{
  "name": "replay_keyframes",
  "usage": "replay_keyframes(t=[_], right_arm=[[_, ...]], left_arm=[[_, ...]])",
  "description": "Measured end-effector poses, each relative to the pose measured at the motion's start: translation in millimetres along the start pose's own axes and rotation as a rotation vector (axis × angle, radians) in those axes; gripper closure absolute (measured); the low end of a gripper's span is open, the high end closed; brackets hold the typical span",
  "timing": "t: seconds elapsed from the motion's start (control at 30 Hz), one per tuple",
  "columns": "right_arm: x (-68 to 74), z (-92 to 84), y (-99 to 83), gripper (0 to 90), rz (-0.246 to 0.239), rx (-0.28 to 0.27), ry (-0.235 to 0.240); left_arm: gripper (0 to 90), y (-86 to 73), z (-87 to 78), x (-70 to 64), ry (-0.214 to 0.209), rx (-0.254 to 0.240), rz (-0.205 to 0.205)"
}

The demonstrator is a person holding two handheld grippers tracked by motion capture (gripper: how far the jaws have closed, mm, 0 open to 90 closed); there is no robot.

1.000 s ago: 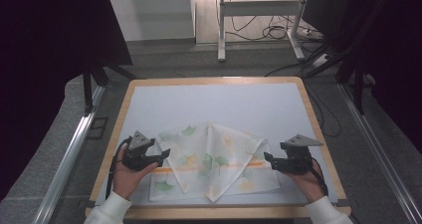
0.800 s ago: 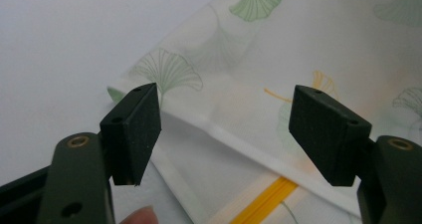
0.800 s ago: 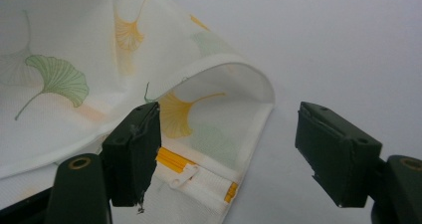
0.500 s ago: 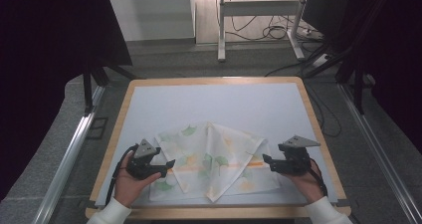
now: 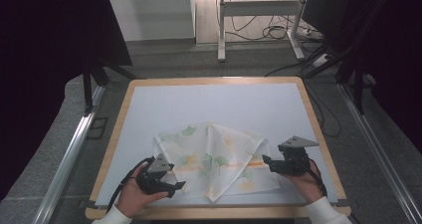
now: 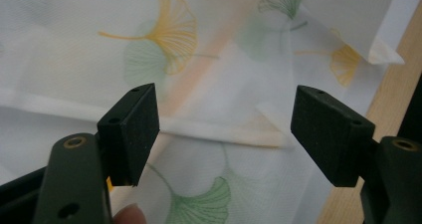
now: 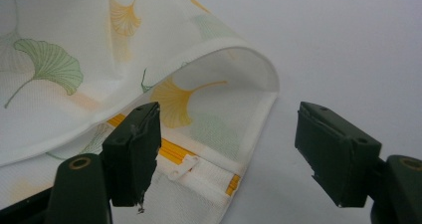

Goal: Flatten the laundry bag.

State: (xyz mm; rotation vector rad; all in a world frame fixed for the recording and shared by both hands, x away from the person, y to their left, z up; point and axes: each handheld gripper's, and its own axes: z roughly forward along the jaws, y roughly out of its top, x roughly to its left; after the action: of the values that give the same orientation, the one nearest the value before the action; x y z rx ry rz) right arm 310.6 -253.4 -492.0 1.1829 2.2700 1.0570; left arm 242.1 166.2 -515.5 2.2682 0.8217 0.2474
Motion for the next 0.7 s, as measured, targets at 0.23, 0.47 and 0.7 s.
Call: replay_keyframes(t=[0.23,0.47,0.7], right_arm=[[-0.9,0.5,-0.7,26.1,0.001,0.012,-0.008],[-0.8,1.1,-1.0,26.1,0.001,0.014,-0.011],[-0.3,1.6,-1.1,26.0,-0.003,0.018,-0.009]], left_arm=[[25.2,0.4,7.4,-5.9,-0.018,0.028,0.024],[25.4,1.5,13.9,-13.8,-0.034,0.052,0.061],[26.4,0.7,17.1,-15.7,-0.037,0.073,0.078]])
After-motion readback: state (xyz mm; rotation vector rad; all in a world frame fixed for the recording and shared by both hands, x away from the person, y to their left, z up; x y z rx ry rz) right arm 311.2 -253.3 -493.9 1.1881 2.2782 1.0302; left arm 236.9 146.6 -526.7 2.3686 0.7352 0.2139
